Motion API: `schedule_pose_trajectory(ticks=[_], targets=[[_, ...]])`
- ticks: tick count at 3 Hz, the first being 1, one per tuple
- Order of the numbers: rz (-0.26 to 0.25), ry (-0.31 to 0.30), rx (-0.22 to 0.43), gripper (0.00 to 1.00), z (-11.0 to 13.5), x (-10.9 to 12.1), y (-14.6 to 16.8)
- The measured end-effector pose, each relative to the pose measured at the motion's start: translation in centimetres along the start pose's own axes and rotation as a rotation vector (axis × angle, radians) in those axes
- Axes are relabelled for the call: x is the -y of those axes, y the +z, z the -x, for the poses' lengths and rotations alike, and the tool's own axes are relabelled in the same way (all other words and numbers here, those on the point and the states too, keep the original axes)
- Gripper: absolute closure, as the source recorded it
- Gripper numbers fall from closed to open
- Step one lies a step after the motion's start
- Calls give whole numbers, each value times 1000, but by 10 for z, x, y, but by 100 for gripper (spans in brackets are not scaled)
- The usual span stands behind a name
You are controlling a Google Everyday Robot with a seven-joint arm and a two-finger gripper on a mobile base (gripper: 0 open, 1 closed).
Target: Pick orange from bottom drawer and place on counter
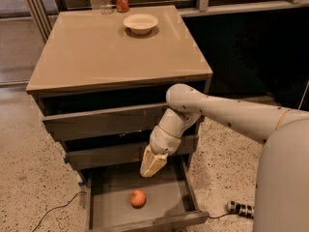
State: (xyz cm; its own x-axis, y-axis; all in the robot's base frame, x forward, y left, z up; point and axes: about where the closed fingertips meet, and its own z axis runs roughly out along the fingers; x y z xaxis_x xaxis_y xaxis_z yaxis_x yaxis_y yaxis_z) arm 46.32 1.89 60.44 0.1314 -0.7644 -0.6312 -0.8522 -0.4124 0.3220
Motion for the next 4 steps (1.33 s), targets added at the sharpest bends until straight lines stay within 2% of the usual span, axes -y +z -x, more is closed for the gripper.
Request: schedule_pose_trajectory(ticks=[1,2,3,4], targets=[[0,0,0,100,0,0,0],[-52,46,-39,100,2,0,-2],[-183,127,-173,100,13,-1,-7],[-332,121,-361,100,34,2,-6]])
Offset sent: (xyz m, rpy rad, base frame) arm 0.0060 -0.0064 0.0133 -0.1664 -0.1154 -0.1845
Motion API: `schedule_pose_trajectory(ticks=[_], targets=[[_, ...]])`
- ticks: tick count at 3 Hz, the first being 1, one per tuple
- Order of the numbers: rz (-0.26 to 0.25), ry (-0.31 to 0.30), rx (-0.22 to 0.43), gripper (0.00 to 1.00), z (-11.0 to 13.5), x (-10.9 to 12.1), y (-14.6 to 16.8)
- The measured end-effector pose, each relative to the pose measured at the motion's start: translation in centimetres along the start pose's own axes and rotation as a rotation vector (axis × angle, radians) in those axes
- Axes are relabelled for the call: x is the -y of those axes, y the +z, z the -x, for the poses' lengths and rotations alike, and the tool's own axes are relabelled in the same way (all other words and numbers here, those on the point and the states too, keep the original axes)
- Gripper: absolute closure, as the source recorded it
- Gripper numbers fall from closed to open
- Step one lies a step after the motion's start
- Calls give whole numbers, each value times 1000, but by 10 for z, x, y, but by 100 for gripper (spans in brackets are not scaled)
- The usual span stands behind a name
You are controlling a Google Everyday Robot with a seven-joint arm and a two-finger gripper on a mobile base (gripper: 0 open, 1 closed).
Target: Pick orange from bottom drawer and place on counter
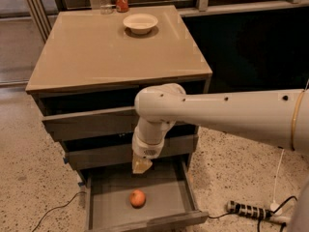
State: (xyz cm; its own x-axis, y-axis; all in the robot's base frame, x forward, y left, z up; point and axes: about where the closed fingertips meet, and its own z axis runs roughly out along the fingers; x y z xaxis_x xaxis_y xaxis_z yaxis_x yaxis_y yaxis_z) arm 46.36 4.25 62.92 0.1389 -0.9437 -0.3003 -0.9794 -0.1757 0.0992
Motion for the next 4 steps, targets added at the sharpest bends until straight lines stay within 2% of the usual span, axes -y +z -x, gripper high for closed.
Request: schedule_pose_trajectory(ticks=[1,2,3,4], targets=[[-133,-93,-183,100,22,-3,-3],[-194,-106,-252,100,25,6,-7],[-194,-106,-252,100,25,6,-7],[-194,-106,-252,81,25,6,-7]])
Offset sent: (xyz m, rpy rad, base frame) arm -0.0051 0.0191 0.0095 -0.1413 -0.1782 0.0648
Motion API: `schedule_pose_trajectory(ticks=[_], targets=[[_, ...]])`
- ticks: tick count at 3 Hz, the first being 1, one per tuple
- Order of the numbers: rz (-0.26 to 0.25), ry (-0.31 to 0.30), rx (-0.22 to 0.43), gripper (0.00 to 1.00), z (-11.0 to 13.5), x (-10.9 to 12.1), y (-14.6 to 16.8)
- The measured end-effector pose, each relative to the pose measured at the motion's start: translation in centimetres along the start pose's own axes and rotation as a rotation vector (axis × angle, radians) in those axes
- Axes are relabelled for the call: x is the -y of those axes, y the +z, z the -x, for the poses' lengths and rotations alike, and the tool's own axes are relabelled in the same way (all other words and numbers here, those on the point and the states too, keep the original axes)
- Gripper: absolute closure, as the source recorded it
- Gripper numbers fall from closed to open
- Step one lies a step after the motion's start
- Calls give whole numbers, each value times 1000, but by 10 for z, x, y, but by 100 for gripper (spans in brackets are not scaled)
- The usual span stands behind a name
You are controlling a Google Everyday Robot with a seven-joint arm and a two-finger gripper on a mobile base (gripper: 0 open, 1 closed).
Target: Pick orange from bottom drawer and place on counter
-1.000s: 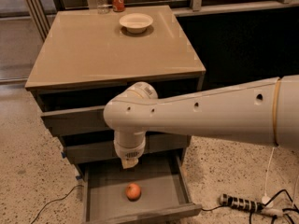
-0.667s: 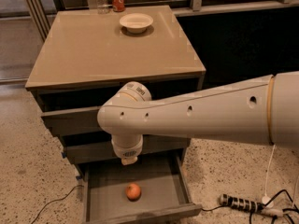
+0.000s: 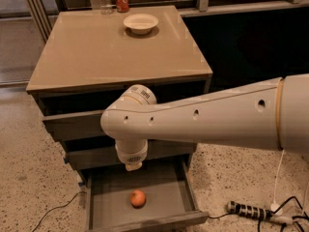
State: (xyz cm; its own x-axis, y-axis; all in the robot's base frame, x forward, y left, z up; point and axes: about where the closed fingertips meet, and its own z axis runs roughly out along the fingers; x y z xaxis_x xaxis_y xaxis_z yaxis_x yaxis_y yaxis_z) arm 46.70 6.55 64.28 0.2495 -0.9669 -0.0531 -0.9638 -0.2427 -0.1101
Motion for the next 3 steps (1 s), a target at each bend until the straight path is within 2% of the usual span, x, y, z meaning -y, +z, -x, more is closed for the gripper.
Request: schedule_pose_trajectory(ticks=[1,3], targets=[[0,0,0,50,0,0,0],[0,0,0,4,0,0,0]])
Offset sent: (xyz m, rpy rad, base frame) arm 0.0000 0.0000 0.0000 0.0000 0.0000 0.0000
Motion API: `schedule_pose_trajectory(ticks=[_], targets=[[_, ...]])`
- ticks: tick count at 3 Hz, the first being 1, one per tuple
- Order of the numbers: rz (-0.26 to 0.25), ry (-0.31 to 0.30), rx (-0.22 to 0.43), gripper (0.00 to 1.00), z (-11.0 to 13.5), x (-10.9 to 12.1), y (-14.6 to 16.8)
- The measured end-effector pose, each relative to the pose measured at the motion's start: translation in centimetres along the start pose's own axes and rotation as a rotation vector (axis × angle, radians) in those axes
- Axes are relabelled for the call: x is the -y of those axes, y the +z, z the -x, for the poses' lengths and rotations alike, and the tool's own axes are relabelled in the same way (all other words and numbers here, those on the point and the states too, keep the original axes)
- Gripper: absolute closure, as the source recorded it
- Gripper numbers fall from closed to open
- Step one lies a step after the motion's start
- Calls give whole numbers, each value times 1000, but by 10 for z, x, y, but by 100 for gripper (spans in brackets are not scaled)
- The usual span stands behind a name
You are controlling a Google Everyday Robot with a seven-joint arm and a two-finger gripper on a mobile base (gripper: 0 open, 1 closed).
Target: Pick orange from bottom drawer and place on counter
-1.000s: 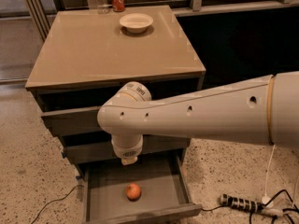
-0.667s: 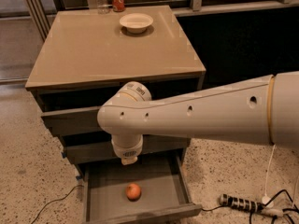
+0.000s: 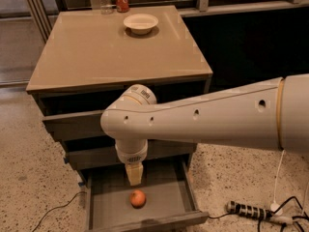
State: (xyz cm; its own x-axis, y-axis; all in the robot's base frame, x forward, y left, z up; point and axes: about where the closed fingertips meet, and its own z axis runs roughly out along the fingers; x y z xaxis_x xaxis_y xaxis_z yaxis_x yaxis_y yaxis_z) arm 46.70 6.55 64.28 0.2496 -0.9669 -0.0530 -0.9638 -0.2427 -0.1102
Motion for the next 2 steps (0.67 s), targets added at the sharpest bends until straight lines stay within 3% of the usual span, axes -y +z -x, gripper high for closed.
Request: schedule_pose_trajectory(ticks=[2], targets=[[0,0,0,0,0,0,0]])
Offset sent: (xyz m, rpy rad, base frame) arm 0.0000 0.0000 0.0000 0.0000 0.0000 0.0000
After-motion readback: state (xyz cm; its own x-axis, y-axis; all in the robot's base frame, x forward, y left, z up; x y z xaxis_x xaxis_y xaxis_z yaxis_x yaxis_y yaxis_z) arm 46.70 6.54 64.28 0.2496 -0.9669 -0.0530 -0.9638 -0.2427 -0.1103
